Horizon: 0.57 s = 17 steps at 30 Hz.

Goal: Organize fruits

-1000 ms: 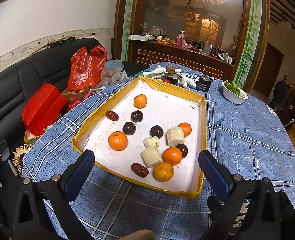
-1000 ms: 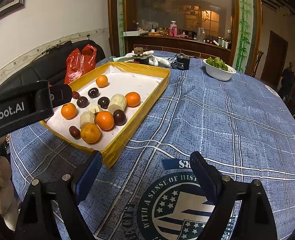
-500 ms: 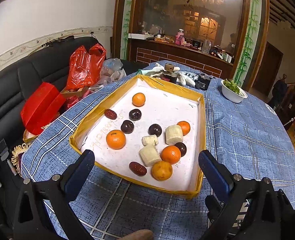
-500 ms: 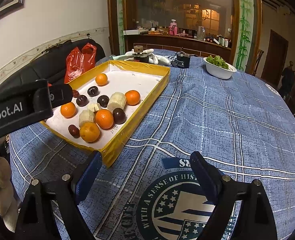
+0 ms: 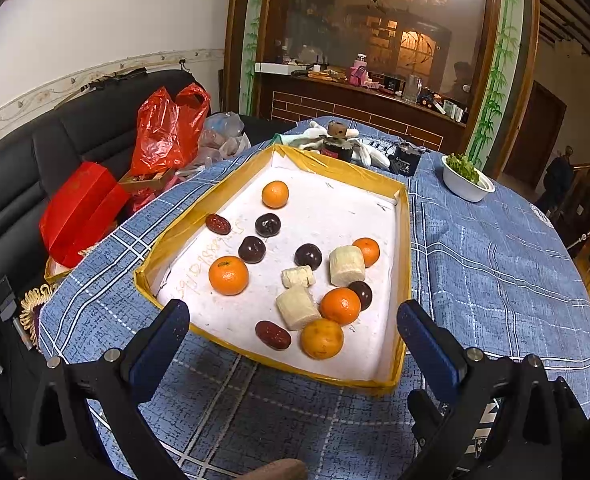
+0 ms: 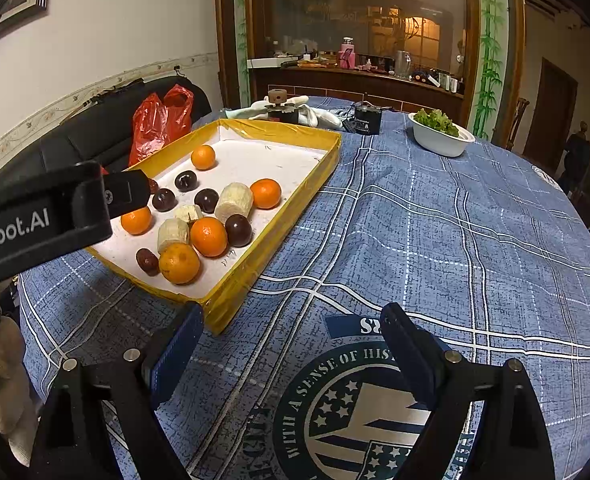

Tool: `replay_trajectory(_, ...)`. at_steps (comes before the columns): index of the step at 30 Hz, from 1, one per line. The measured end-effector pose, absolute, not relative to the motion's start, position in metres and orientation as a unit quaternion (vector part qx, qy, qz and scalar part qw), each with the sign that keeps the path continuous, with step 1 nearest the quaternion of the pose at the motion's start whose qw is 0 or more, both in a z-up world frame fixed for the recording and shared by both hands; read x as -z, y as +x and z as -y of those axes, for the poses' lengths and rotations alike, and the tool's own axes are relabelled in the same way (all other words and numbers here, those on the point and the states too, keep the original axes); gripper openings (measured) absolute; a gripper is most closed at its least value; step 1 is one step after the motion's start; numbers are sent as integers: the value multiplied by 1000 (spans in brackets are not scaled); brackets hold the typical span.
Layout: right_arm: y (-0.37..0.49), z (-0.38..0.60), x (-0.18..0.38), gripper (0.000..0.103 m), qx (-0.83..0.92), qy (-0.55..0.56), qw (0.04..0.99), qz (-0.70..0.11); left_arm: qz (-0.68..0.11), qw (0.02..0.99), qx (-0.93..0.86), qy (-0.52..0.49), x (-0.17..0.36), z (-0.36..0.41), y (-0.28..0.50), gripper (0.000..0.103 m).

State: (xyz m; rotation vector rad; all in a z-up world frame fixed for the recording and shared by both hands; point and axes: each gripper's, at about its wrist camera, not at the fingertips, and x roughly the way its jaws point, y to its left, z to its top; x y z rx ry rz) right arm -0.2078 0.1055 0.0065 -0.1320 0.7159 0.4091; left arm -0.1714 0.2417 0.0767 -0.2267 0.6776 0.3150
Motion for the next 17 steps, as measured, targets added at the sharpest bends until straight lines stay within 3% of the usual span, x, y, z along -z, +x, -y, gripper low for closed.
replay_trajectory(7,-207,-107,-6,93,-201,-65,912,-351,-328,925,-156,-116,-80,-246,-171,103)
replay_trajectory(17,-200,-62,-32,93,-179,-4,924,-339,-251,958,-130,-46,-138,-203,-176,103)
